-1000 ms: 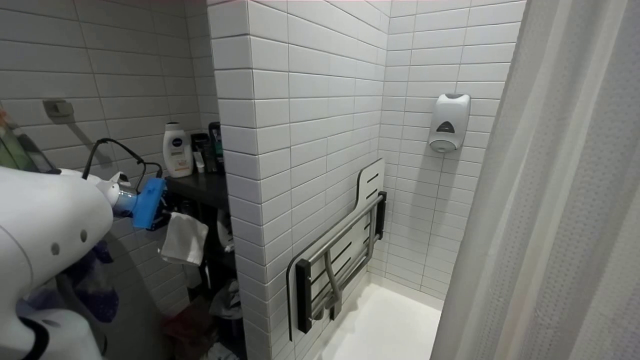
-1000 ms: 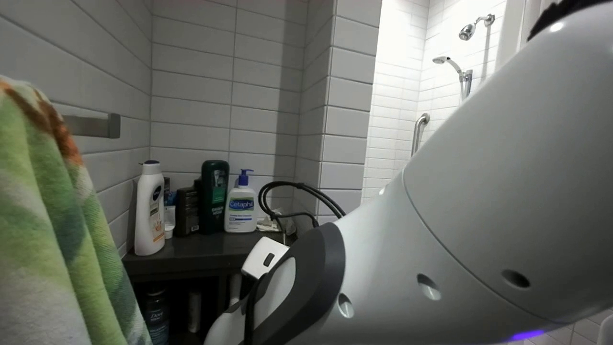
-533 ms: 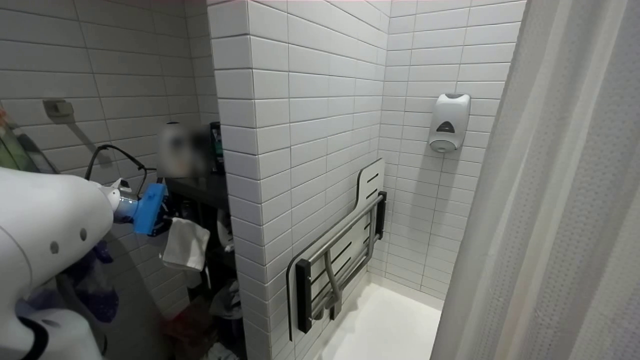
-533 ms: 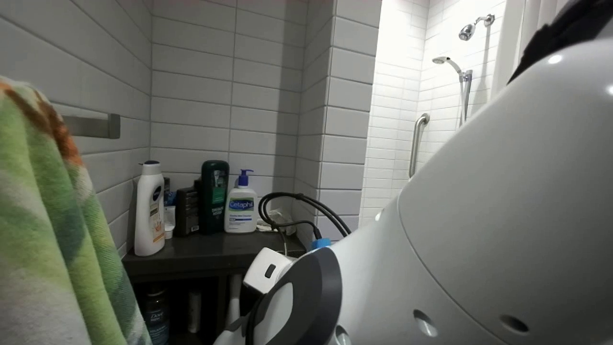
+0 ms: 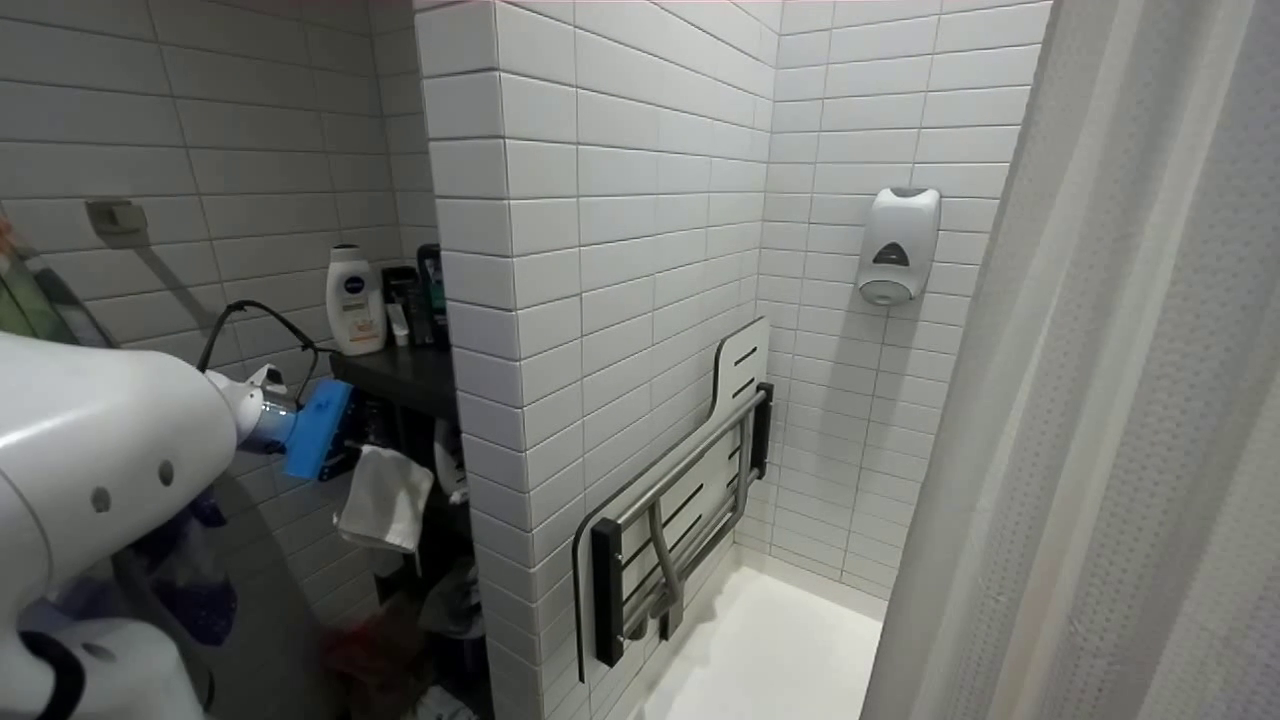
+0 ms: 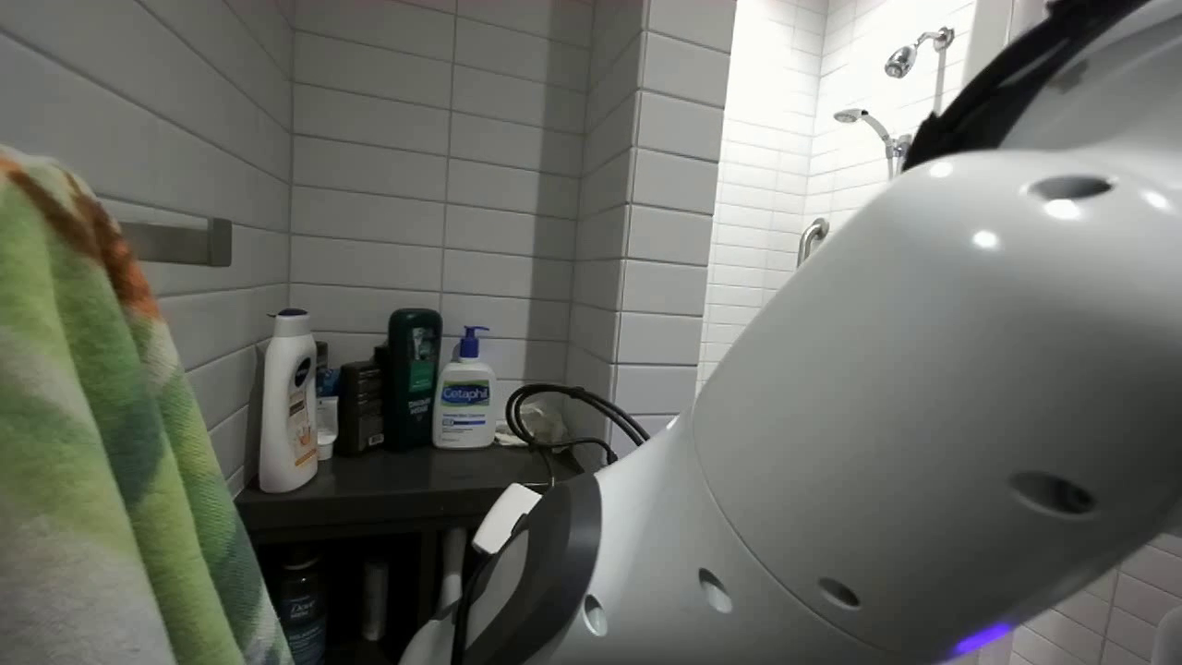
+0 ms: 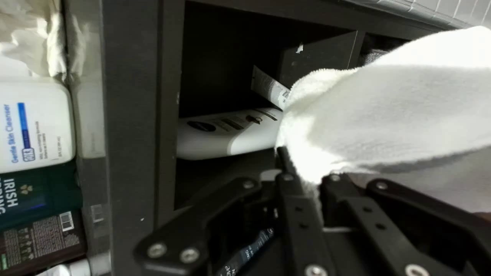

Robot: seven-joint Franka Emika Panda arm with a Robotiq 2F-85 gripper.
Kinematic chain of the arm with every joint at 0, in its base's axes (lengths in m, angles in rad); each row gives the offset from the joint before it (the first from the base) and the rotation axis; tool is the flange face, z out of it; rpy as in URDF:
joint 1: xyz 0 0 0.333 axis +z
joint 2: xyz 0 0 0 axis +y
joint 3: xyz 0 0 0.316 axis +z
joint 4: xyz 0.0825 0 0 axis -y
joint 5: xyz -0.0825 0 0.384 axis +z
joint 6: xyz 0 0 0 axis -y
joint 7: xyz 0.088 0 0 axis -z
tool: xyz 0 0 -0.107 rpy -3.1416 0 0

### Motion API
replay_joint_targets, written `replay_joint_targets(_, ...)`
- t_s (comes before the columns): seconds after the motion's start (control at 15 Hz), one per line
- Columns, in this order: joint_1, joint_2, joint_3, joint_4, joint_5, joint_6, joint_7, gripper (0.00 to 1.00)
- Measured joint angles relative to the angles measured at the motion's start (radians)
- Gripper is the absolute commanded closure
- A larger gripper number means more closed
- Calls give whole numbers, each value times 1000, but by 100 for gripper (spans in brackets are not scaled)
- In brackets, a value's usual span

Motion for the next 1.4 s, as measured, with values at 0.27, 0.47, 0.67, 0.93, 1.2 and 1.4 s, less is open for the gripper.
replay_joint_targets(0.27, -48, -21, 19, 41, 7, 0, 0, 98)
replay_joint_targets(0.47, -74, -39, 23, 70, 16, 0, -1, 98)
replay_joint_targets(0.67, -99, -62, 23, 98, 29, 0, -3, 98)
replay_joint_targets(0.93, -135, -94, 23, 138, 36, 0, -5, 98)
replay_joint_targets(1.2, -168, -123, 20, 177, 44, 0, -18, 98)
replay_joint_targets(1.4, -184, -146, 14, 204, 44, 0, -24, 98)
